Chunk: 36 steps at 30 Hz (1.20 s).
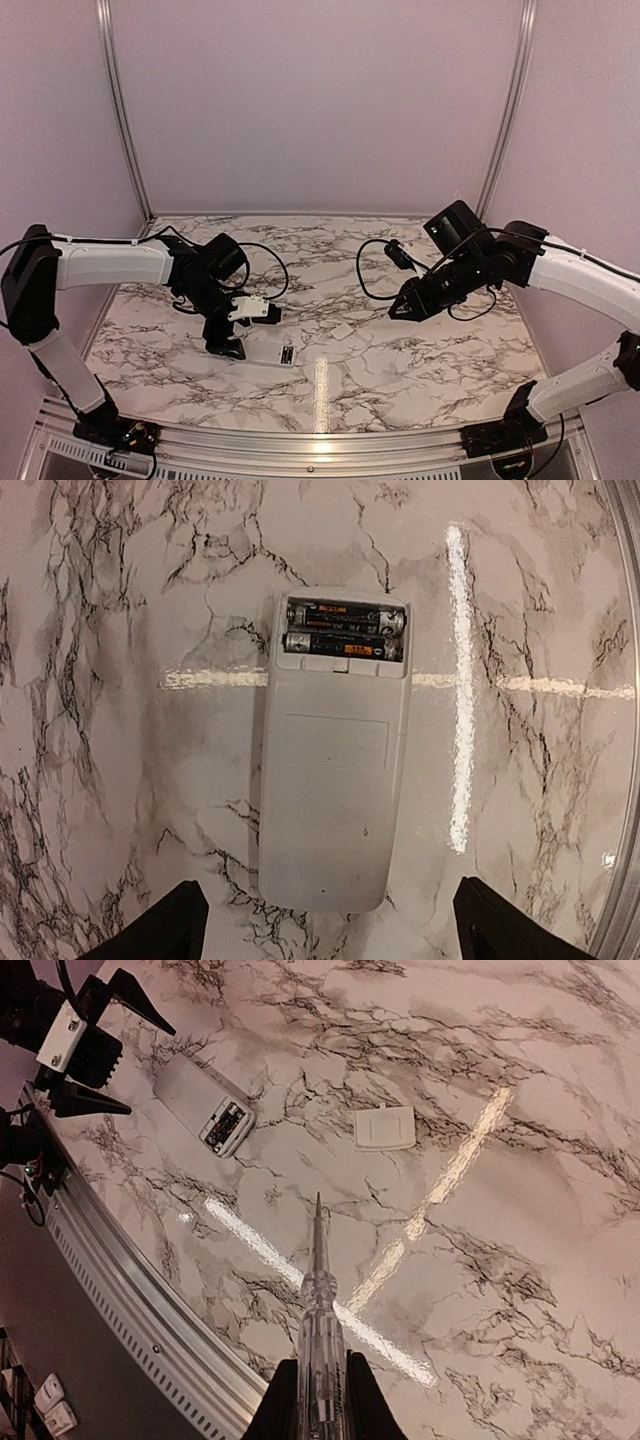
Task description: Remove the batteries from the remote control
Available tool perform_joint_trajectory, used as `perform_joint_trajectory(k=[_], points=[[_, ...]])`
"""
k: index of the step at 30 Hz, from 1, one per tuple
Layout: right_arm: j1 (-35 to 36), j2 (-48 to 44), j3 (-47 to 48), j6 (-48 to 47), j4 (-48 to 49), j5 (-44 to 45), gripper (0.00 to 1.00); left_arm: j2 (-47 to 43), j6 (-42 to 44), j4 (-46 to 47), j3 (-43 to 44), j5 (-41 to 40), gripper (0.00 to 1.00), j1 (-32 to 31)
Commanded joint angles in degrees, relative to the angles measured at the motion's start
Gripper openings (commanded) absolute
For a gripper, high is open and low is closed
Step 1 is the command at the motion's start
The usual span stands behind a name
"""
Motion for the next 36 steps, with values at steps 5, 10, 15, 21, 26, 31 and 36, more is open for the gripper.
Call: perform_joint_trajectory(k=[5, 10, 15, 21, 26, 31, 36], points=[[0.1, -3.8, -0.9, 3.1, 1.6, 1.4, 0.0, 4.3, 6.0, 2.3, -0.7, -3.1, 0.86, -0.3], [0.1, -4.9, -0.7, 3.8, 0.7, 1.8, 0.0, 4.0, 5.5, 9.3, -4.4, -1.9, 0.84, -0.2], [0.1, -5.2, -0.1, 4.4, -0.4, 1.6, 0.0, 3.9, 5.6, 13.8, -7.4, 0.0, 0.85, 0.7], [0.1, -4.8, 0.9, 5.3, -0.6, 0.6, 0.0, 4.0, 5.2, 18.9, -9.4, 2.6, 0.84, 1.0], [0.1, -4.0, 1.5, 5.5, 0.1, -0.2, 0.0, 4.4, 6.3, 19.4, -9.4, 2.6, 0.81, 1.3], [0.1, -2.8, 2.7, 5.6, 0.1, -0.5, 0.0, 6.6, 8.1, 16.2, -7.4, 3.0, 0.79, 1.3], [0.1, -2.2, 3.5, 6.0, 0.3, -0.5, 0.0, 7.9, 9.1, 14.1, -6.2, 3.1, 0.76, 1.3]])
